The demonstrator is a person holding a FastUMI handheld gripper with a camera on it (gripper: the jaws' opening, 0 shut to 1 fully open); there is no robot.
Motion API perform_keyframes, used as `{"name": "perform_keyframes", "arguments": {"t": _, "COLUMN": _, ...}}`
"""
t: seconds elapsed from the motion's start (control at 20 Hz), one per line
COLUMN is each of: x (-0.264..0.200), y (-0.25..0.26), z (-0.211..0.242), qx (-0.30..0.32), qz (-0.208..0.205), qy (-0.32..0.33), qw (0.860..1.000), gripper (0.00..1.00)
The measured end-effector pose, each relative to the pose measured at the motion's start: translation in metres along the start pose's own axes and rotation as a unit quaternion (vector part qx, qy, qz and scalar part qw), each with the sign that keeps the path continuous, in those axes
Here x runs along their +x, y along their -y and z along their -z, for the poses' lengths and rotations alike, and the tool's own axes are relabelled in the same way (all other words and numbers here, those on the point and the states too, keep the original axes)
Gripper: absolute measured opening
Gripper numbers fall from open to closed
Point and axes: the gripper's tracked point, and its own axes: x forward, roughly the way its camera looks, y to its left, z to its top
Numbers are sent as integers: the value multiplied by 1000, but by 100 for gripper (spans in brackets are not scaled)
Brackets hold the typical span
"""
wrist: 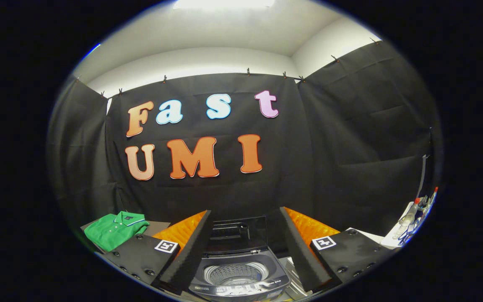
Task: Put the clothes into the washing machine and then close the washing machine lid.
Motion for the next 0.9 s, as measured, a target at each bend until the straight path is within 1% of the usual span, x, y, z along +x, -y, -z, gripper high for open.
{"name": "perform_keyframes", "arguments": {"t": 0.4, "x": 4, "y": -12, "z": -5, "qx": -5, "qz": 1, "qy": 4, "qw": 1000, "gripper": 100}}
{"name": "perform_keyframes", "arguments": {"t": 0.6, "x": 4, "y": -25, "z": -12, "qx": -19, "qz": -4, "qy": 12, "qw": 1000, "gripper": 100}}
{"name": "perform_keyframes", "arguments": {"t": 0.9, "x": 9, "y": -69, "z": -13, "qx": -19, "qz": -40, "qy": 10, "qw": 999, "gripper": 100}}
